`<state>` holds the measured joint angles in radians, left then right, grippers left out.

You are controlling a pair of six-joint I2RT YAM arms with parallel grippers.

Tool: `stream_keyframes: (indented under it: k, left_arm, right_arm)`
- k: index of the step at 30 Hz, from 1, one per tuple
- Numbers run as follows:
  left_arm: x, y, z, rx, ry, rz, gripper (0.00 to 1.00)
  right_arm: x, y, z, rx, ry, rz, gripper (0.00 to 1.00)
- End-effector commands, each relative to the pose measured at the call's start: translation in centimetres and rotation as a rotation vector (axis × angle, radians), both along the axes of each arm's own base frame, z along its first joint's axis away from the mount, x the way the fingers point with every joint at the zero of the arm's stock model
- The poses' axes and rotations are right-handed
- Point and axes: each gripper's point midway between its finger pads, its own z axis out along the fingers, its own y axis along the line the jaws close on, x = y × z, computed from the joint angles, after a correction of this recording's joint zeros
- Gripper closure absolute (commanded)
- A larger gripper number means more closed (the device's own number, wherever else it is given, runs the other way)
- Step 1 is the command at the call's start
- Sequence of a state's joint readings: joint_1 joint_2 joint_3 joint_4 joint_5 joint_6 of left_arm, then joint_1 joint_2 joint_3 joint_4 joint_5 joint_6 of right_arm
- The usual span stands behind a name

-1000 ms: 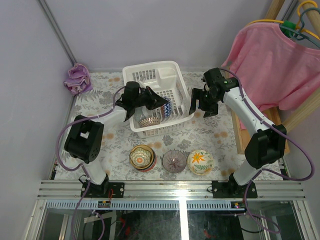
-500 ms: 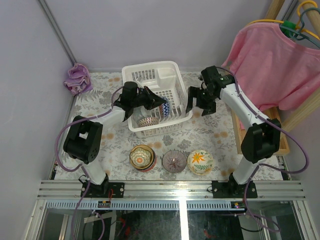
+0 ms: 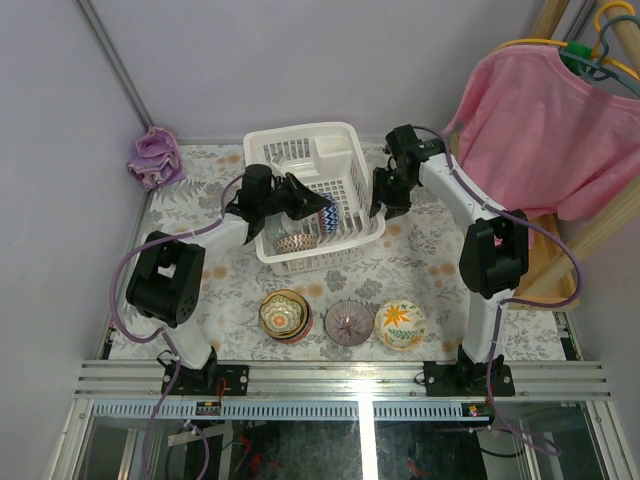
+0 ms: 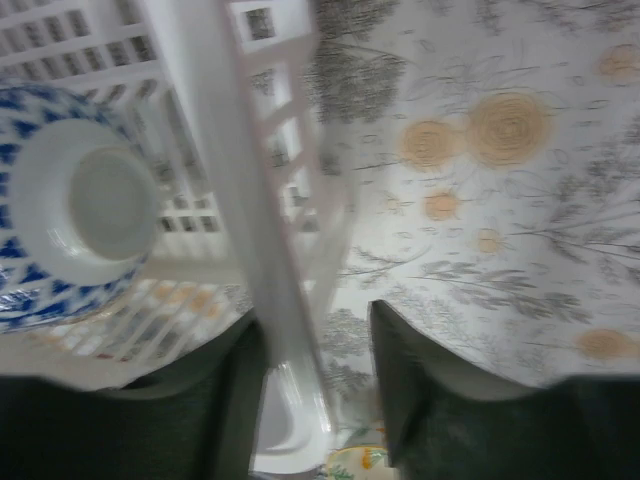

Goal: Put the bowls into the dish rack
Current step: Turn the bowl upside down on the dish rack.

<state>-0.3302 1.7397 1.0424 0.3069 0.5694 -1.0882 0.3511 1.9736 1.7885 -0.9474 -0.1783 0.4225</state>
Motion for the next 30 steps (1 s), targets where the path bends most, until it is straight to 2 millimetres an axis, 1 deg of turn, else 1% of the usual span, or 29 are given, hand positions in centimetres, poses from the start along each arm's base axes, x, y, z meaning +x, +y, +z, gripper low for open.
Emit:
stream_keyframes:
  k: [1, 2, 4, 7, 12, 21, 27, 30]
  left_arm:
    - [-0.7, 2.4, -4.6, 0.057, 0.090, 0.042, 1.00]
    - [-0.7, 2.6, -4.6, 0.050, 0.088, 0.044, 1.00]
    - [-1.0, 2.8, -4.9, 0.043, 0.091, 0.042, 1.00]
    - [-1.3, 3.0, -5.5, 0.046, 0.104, 0.037, 1.00]
    - [-1.5, 3.4, -6.0, 0.102, 0.130, 0.019, 1.00]
    - [-2.4, 5.4, -8.3, 0.276, 0.228, 0.009, 0.97]
    - [-3.2, 6.0, -9.5, 0.323, 0.254, 0.003, 0.96]
    - [-3.7, 6.5, -9.8, 0.345, 0.258, 0.004, 0.94]
  right_arm:
    - [0.5, -0.3, 0.0, -0.049, -0.034, 0.010, 0.65]
    - [0.3, -0.3, -0.2, -0.051, -0.030, 0.011, 0.70]
    - [0.1, -0.4, -0.6, -0.058, -0.023, 0.012, 0.77]
    - [-0.2, -0.5, -0.9, -0.058, -0.016, 0.013, 0.79]
    - [-0.6, -0.5, -1.1, -0.055, -0.008, 0.013, 0.80]
    - [-0.9, -0.4, -1.1, -0.045, -0.003, 0.015, 0.80]
    - [-1.3, -0.4, -1.3, -0.040, 0.001, 0.015, 0.80]
    - [-1.3, -0.5, -1.3, -0.042, 0.000, 0.014, 0.80]
